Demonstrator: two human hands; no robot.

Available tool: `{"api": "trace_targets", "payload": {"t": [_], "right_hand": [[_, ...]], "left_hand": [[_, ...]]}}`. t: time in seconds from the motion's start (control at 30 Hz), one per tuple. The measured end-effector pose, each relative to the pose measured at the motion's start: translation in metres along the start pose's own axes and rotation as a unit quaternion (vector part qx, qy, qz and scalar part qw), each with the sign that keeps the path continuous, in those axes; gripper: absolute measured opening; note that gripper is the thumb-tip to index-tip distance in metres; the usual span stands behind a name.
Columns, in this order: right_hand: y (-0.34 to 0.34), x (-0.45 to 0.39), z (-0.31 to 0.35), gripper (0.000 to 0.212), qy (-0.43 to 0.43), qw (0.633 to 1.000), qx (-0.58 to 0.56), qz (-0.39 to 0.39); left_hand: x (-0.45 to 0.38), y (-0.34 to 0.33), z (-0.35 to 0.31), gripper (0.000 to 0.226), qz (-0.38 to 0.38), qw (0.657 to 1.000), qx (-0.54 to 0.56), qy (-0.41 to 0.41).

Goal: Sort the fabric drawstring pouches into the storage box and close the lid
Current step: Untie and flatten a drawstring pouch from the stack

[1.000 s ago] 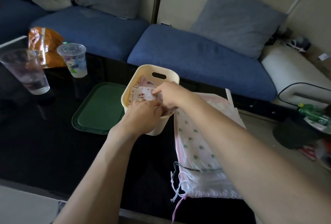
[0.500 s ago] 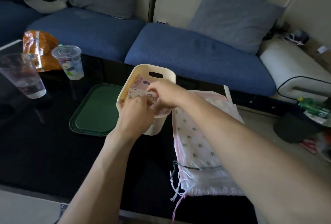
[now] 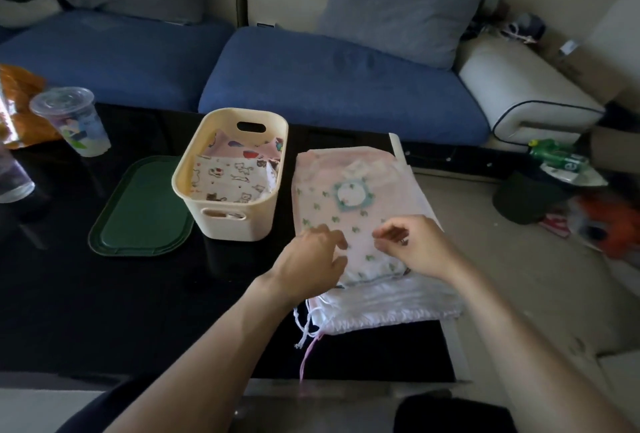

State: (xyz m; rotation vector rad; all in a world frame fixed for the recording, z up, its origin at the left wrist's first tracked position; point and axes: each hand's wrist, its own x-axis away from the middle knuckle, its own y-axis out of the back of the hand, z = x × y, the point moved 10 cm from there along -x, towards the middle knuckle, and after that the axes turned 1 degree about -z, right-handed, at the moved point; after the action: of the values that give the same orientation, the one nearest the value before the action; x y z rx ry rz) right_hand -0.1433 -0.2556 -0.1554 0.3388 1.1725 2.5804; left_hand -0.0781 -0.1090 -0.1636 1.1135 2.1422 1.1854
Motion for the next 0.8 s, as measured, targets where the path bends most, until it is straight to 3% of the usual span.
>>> {"api": "trace_targets", "payload": {"t": [0.23, 0.37, 0.47, 0.57, 0.73, 0.8], "right_hand": [[-0.017, 0.021, -0.030, 0.038, -0.019, 0.992, 0.108, 0.060], [-0.031, 0.022, -0.042, 0.054, -0.044, 0.985, 0.140, 0.095], [-0.037, 0.020, -0.045, 0.058, -0.056, 0.981, 0.160, 0.095], [-0.038, 0.019, -0.041, 0.059, -0.057, 0.981, 0.164, 0.092], [-0.030, 0.016, -0.020, 0.025, -0.009, 0.993, 0.111, 0.033], [-0.027, 0.016, -0.014, 0.028, 0.008, 0.998, 0.061, 0.007]], "left_hand": [[0.002, -0.044, 0.008, 0.033, 0.099, 0.992, -0.075, -0.008], [0.000, -0.046, 0.011, 0.035, 0.103, 0.990, -0.092, -0.028], [0.000, -0.039, 0.012, 0.026, 0.052, 0.996, -0.059, -0.034], [-0.003, -0.019, 0.018, 0.016, -0.047, 0.998, 0.039, -0.009], [-0.001, 0.014, 0.031, 0.016, -0.142, 0.979, 0.133, 0.051], [0.006, 0.023, 0.034, 0.017, -0.168, 0.969, 0.164, 0.074]]}}
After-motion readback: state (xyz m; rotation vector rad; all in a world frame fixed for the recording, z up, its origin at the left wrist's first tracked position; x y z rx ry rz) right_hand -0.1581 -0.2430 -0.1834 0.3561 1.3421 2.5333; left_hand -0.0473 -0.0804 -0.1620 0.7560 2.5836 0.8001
